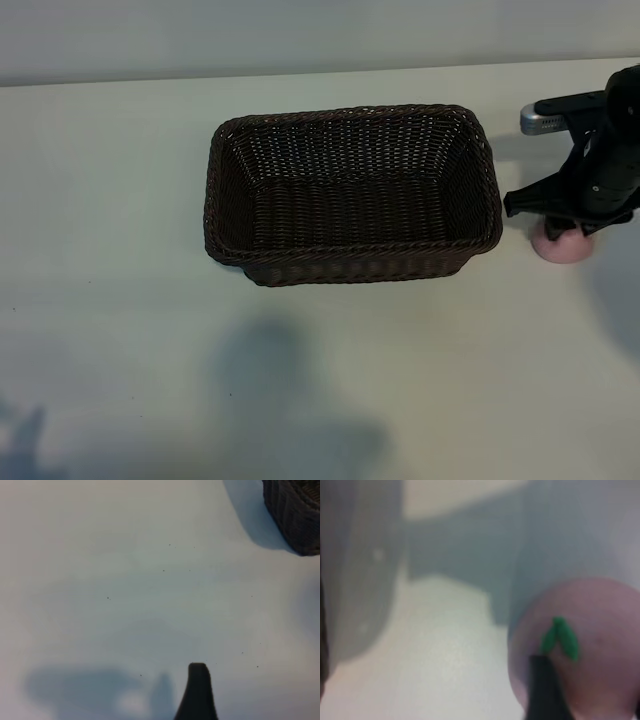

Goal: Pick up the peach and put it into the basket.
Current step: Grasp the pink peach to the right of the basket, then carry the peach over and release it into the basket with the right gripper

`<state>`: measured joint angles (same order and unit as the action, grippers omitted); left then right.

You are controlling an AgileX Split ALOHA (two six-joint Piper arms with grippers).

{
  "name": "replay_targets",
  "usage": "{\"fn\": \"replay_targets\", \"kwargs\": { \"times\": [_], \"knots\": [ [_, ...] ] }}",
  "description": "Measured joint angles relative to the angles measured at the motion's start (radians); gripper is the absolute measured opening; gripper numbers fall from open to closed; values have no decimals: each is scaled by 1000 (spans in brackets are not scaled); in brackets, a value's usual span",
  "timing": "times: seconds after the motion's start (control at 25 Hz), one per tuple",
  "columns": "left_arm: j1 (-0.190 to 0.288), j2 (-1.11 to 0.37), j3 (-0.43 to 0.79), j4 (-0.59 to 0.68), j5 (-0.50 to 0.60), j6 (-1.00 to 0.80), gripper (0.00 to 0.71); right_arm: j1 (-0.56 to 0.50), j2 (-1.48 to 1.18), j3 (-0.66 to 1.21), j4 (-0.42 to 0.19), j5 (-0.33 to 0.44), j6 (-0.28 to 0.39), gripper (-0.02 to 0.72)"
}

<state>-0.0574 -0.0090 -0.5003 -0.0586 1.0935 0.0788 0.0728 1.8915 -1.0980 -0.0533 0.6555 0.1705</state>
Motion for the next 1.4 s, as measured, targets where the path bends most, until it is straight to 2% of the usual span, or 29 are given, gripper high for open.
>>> {"fn": "replay_targets", "kwargs": {
  "times": [0.12, 0.24, 0.36, 0.6, 0.88, 1.12, 1.4],
  "knots": [
    [0, 0, 0, 0, 0, 0, 593, 0, 0, -2, 0, 7, 0, 101],
    [0, 0, 0, 0, 0, 0, 593, -1, 0, -10, -1, 13, 0, 44],
    [0, 0, 0, 0, 0, 0, 593, -1, 0, -34, -7, 60, 0, 39],
    [0, 0, 0, 0, 0, 0, 593, -1, -12, -174, -13, 255, -37, 39],
    [0, 0, 0, 0, 0, 0, 593, -1, -105, -324, -7, 420, -52, 39],
    [0, 0, 0, 0, 0, 0, 593, -1, -154, -421, 18, 503, -73, 39],
    [0, 0, 0, 0, 0, 0, 593, 32, -154, -466, 108, 524, -104, 39]
  ]
}}
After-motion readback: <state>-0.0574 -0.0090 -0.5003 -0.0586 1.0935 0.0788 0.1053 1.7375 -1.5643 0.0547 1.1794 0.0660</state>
